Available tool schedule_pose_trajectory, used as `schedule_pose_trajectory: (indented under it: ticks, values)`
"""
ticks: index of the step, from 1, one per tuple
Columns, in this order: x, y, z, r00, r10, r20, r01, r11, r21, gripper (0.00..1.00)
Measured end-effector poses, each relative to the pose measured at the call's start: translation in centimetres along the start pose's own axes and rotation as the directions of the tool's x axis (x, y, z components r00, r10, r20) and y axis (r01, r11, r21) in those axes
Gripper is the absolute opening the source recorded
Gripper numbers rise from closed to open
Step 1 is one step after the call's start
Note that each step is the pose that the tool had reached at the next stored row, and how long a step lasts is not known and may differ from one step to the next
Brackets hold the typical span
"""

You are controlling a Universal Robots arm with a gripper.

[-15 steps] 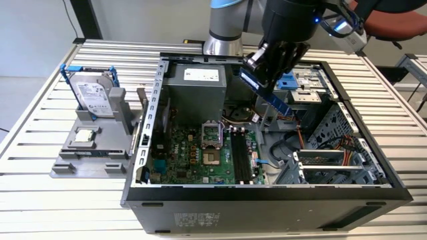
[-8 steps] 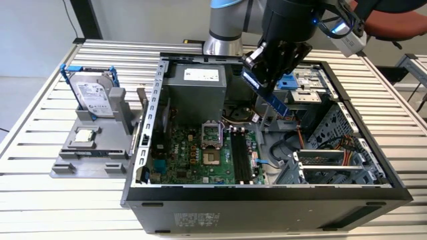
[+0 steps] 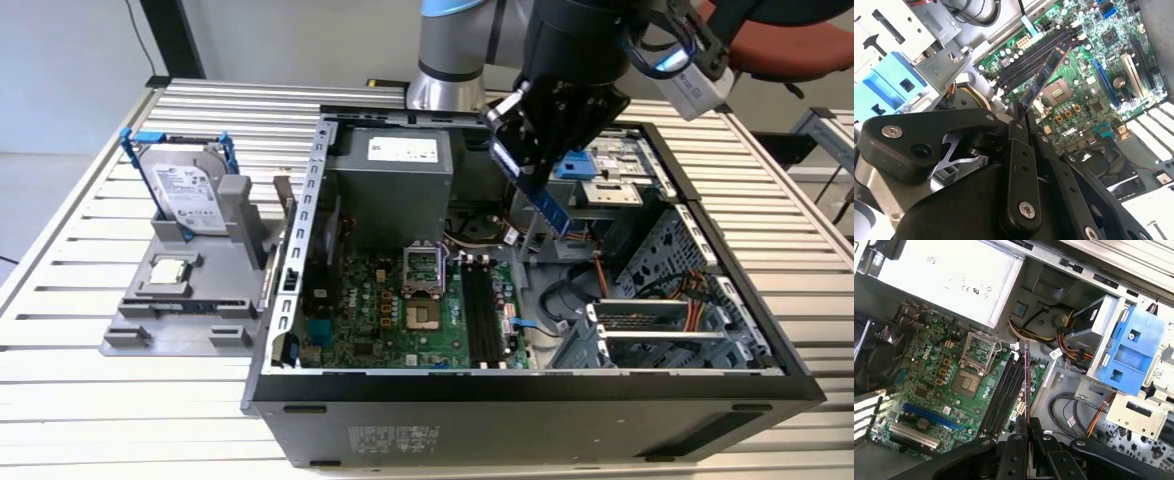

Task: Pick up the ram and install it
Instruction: 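Insert the ram into the slot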

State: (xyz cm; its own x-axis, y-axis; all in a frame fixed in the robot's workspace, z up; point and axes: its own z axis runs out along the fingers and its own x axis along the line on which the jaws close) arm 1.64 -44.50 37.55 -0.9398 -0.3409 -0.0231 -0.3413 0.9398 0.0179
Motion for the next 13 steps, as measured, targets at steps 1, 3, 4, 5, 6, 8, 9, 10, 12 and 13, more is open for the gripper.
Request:
schedule_pose_trajectory:
  ticks: [1, 3, 4, 5, 6, 8, 9, 10, 12, 13]
  values:
    - [0.0, 0.0, 0.0, 0.9999, 0.013, 0.0002, -0.013, 0.9999, 0.0004, 0.0]
    - [0.0, -0.01, -0.01, 0.9992, 0.04, 0.0007, -0.04, 0.9992, 0.001, 0.0]
    - [0.0, -0.01, 0.0, 0.9986, 0.053, 0.0009, -0.053, 0.9986, 0.0012, 0.0]
    - [0.0, -0.01, 0.0, 0.9978, 0.066, 0.0012, -0.066, 0.9978, 0.0014, 0.0]
    - [0.0, -0.01, 0.0, 0.9969, 0.079, 0.0014, -0.079, 0.9969, 0.0018, 0.0]
    - [0.01, -0.02, 0.0, 0.9945, 0.105, 0.002, -0.105, 0.9945, 0.0023, 0.0]
    - [0.01, -0.02, 0.0, 0.993, 0.118, 0.0022, -0.118, 0.993, 0.0026, 0.0]
    - [0.01, -0.02, 0.0, 0.9916, 0.13, 0.0024, -0.13, 0.9916, 0.0029, 0.0]
    - [0.01, -0.02, 0.0, 0.988, 0.155, 0.003, -0.155, 0.988, 0.0033, 0.0]
    - [0.01, -0.03, 0.0, 0.9859, 0.167, 0.0033, -0.167, 0.9859, 0.0036, 0.0]
